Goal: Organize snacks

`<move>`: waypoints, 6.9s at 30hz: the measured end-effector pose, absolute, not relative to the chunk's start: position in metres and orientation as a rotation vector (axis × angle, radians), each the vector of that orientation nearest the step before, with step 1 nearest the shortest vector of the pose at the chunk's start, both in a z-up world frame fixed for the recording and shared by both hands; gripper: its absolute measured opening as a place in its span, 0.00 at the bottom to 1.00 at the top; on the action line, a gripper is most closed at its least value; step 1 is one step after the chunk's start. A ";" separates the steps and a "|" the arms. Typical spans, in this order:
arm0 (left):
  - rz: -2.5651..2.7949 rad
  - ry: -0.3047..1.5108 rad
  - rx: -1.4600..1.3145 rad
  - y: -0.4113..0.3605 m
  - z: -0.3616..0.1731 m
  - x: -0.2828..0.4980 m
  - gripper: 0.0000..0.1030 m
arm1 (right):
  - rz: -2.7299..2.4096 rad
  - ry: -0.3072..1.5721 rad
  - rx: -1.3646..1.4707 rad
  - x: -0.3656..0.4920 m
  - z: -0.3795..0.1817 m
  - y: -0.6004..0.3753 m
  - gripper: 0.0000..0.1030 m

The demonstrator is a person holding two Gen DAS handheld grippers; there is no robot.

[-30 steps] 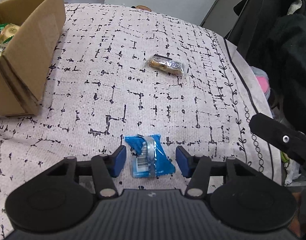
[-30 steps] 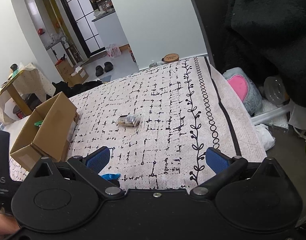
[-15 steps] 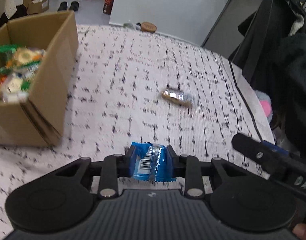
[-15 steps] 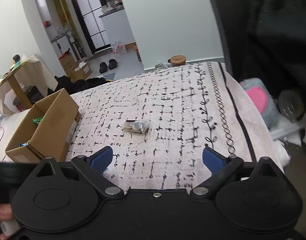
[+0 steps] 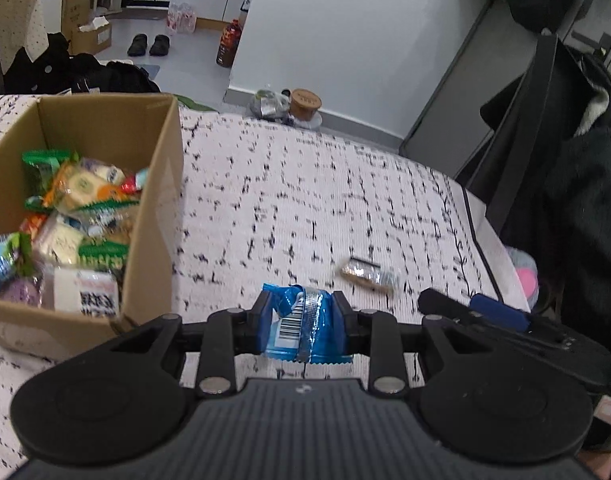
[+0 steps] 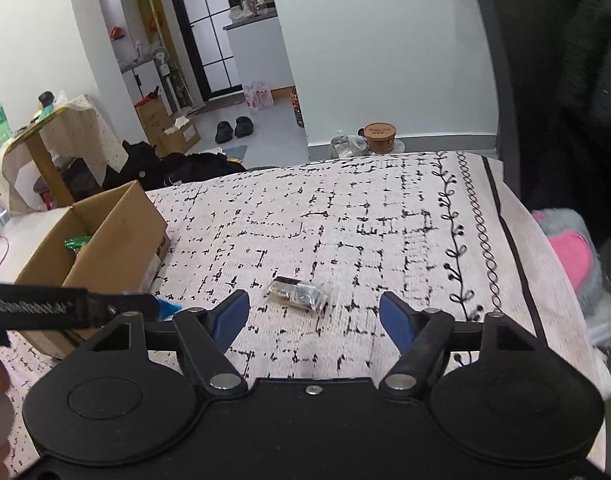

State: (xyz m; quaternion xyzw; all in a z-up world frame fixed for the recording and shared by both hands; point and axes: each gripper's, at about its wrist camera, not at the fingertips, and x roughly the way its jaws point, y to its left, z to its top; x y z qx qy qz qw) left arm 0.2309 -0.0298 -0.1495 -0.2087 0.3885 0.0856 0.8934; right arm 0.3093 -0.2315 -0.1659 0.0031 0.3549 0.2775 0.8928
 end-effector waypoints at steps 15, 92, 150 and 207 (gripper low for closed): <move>0.192 0.775 -0.405 -0.006 -0.136 0.240 0.29 | 0.606 0.737 -0.031 0.337 -0.182 -0.191 0.55; 0.445 0.669 -0.504 0.132 -0.092 0.190 0.36 | 0.874 0.648 0.024 0.289 -0.117 -0.067 0.19; 0.360 0.718 -0.350 0.074 -0.022 0.095 1.00 | 0.784 0.626 0.087 0.221 -0.026 -0.178 0.93; 0.189 0.645 -0.217 0.025 0.046 -0.032 1.00 | 0.666 0.664 0.047 0.101 0.019 -0.233 1.00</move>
